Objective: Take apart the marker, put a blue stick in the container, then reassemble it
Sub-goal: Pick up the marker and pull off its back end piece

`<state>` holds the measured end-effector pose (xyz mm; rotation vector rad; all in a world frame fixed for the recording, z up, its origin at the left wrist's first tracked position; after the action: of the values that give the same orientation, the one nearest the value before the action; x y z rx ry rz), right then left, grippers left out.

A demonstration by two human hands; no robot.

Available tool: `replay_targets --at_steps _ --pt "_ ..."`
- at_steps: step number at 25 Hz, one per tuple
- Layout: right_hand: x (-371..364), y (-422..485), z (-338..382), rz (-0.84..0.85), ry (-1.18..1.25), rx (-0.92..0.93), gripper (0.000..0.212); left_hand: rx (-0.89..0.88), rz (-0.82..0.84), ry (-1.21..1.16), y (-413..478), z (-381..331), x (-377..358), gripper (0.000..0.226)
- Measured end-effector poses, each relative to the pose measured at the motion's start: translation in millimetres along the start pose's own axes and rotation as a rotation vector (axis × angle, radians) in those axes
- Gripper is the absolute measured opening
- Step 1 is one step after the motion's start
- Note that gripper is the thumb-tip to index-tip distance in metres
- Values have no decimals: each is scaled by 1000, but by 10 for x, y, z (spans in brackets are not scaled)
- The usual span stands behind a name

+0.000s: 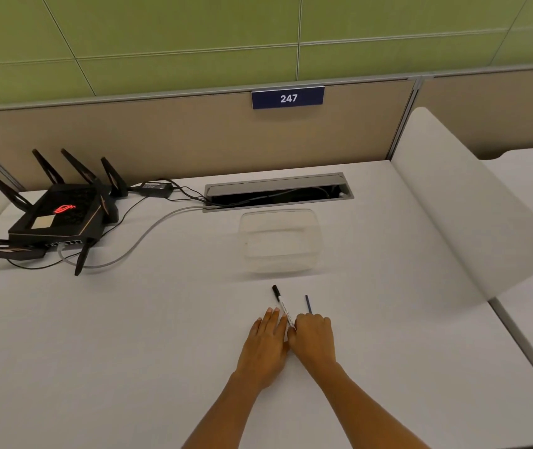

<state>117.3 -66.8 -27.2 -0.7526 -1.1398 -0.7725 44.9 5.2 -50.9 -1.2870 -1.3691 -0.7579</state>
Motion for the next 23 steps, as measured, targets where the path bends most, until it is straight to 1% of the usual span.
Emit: replay_targets --at_steps 2,4,6,8,11,13,15,18,21,23 --pt "43 34 5 -5 51 8 26 10 -43 -107 -11 -24 72 56" --pt "148 75 29 -31 133 41 25 53 -145 -303 -36 -29 227 50" --pt "262 106 56 -56 219 93 26 164 -243 -563 -64 8 408 39" --pt "384 104 87 -66 285 149 27 303 -274 -837 -58 63 525 27" --pt "586 87 155 -91 294 232 25 492 -315 -1219 -7 148 612 23" --pt "708 72 188 -110 307 268 23 575 -345 -1387 14 179 636 21" --pt "789 76 113 -111 422 202 23 591 -360 -1526 17 170 663 16" --pt "750 87 -160 -36 664 -44 32 615 -389 -1703 11 162 720 15" --pt "637 35 -287 88 892 -213 42 653 -404 -1773 10 151 764 18" --pt "619 28 -329 127 987 -291 46 657 -406 -1833 10 117 781 19"
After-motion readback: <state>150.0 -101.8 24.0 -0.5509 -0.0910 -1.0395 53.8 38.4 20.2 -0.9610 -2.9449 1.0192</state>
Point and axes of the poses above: each hand's wrist, its own y-axis towards the middle knuckle, its own x-axis out of the back of the hand, z = x × y, the point moved 8 cm from there along y, towards the middle knuckle, and after that the axes turned 1 degree about -z, right-handed, at the moved point
